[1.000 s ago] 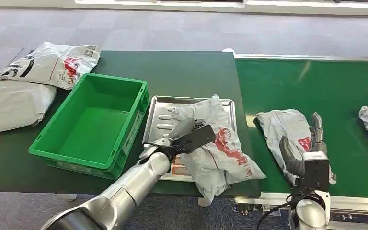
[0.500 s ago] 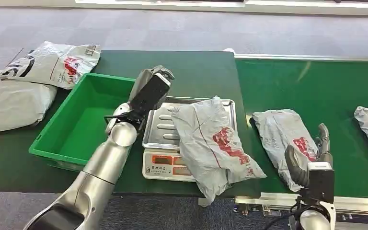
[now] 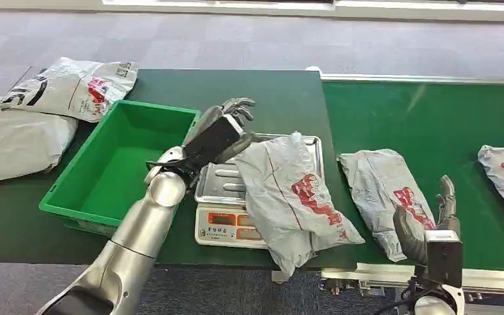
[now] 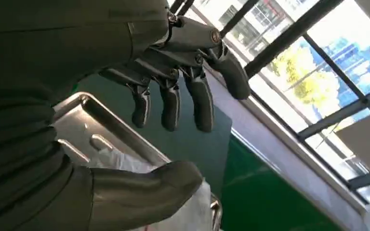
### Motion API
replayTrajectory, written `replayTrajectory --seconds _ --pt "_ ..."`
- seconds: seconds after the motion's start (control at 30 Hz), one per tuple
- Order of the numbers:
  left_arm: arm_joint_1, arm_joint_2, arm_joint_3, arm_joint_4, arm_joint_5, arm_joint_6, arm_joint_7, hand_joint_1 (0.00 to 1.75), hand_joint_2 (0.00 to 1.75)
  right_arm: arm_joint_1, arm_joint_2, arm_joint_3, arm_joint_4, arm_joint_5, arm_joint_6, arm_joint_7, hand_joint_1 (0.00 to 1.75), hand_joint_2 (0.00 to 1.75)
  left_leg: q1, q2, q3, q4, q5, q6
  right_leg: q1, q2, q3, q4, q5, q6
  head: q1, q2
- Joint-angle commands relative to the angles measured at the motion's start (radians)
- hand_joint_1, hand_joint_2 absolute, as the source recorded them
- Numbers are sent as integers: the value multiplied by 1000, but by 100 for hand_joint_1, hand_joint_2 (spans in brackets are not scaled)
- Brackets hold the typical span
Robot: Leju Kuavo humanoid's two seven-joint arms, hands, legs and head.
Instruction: Moved the parcel from conveyor to table for the left to box.
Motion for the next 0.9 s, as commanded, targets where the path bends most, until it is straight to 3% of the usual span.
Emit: replayTrajectory --seconds 0.03,0.27,0.47,0.9 --pt "-30 -25 -239 174 -39 -7 22 0 175 -44 -36 -7 47 -9 11 19 0 175 0 -2 4 -2 0 1 0 -1 5 -3 0 0 0 0" --pt "-38 -48 -286 248 -80 20 41 0 175 -56 -33 -4 51 -9 13 24 0 175 0 0 4 -2 0 0 0 1 4 -3 0 -1 0 0" --pt "-72 -108 -334 449 -204 73 100 0 175 -69 -13 -5 51 3 26 33 0 175 0 -1 3 -1 0 1 0 0 3 -2 0 0 0 0" --pt "-82 -111 -371 556 -247 53 173 0 175 -90 -4 -5 64 12 38 36 0 175 0 1 3 -1 0 0 0 2 2 -2 0 -1 0 0"
